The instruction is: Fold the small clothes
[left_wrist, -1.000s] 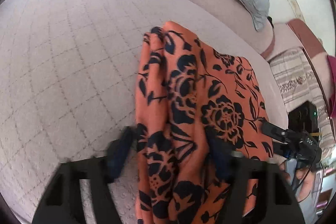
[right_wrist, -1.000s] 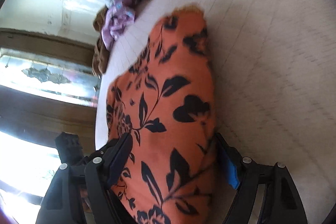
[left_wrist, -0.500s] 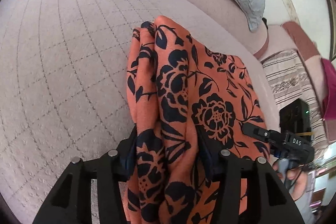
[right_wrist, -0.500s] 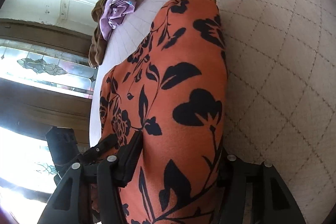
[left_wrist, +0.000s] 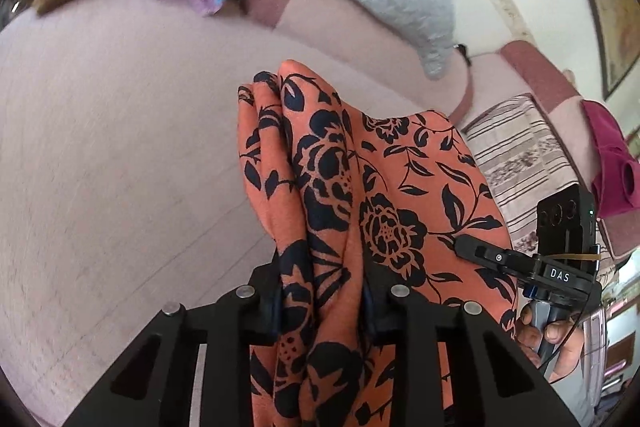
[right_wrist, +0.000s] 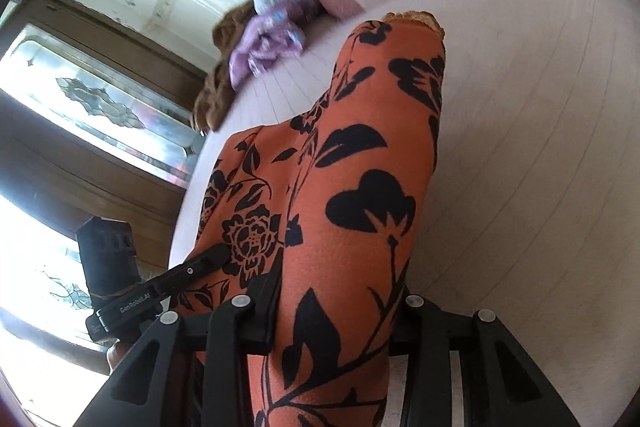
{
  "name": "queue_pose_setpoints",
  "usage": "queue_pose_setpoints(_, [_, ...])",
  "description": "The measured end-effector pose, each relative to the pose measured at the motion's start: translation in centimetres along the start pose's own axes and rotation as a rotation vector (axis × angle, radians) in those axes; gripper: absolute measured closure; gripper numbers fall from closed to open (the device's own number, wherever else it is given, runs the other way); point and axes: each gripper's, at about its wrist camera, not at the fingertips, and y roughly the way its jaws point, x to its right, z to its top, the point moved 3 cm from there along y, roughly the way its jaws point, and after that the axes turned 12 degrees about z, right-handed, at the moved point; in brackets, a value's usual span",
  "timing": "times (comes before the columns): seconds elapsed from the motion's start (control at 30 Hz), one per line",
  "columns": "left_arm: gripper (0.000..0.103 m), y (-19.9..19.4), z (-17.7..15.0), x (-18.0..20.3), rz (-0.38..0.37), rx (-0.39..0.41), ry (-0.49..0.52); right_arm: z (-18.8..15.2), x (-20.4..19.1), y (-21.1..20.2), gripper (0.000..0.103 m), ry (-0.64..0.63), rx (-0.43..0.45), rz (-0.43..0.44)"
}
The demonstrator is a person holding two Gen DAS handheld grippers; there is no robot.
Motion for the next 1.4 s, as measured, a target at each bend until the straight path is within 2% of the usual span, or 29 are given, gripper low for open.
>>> queue_pose_setpoints(0.17, [0.072,0.4,0.1,-0.5,-0.016,0.02,0.033,2.9,0.2,-3.7,0.065,-0.04,0.054,-0.013])
queue_pose_setpoints(0.4, [0.072,0.6,0.1,-0.2,0.007,0.032,0.071,6.1,1.8,-7.4,0.065,-0.061,0.084,-0.037])
queue_pose_setpoints(0.63, [0.073,0.8,0.4,1.4,0.051,0.049,0.111,7.0,3.2,-9.9,0.065,-0.058,0.101,-0.056])
queue_pose_setpoints(0.9, [0.073,0.9,0.8,1.6,0.061,0.037,0.119,7.4,4.6,-10.7,0.065,-0.048,0.09,-0.062])
queue_pose_setpoints(1.4, [0.073,1.4,0.8,1.6,0.084,0.019,0.091,9.0,6.8,-7.9,0.065,-0.028,0.058,-0.062])
